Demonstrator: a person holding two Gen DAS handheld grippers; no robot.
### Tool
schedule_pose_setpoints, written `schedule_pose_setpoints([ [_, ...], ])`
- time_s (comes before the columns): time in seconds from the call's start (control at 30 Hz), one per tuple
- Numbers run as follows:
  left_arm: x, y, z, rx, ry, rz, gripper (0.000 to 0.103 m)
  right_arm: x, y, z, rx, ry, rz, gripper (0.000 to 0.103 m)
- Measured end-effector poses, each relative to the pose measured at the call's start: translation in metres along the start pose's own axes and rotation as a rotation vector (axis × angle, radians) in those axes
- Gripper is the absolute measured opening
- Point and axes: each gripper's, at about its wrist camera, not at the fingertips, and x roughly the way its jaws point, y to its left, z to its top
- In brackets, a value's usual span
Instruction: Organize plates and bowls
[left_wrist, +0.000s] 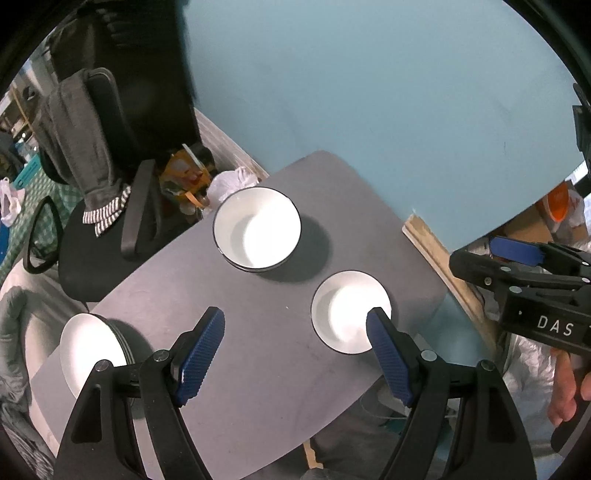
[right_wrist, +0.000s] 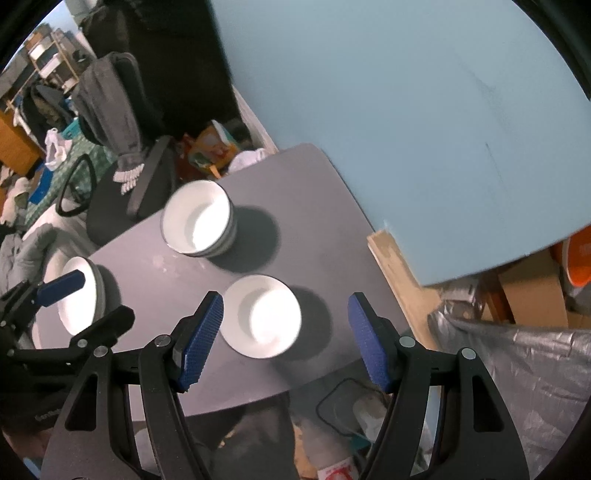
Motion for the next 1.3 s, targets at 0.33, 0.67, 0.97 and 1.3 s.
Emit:
schedule_pose_setpoints([
  [0.33, 0.035, -0.007, 0.002, 0.037, 0.061, 0.006, 0.08, 0.023, -0.02, -0.011, 0.051, 0.044, 0.01, 0.069],
  [0.67, 0.078, -0.008, -0.002, 0.038, 0.124, 0.007, 0.08, 0.064, -0.028, -0.021, 0.045, 0.102, 0.026, 0.069],
  [0.97, 0.115, -0.003, -0.002, 0.014, 0.16, 0.018, 0.08, 0.111, -0.027, -0.028, 0.022, 0.169, 0.035, 0.069],
  [1.3, 0.158, -0.008, -0.009, 0.007, 0.215, 0.037, 0.08, 0.153, -0.024, -0.04, -0.006, 0.227, 0.023, 0.069],
])
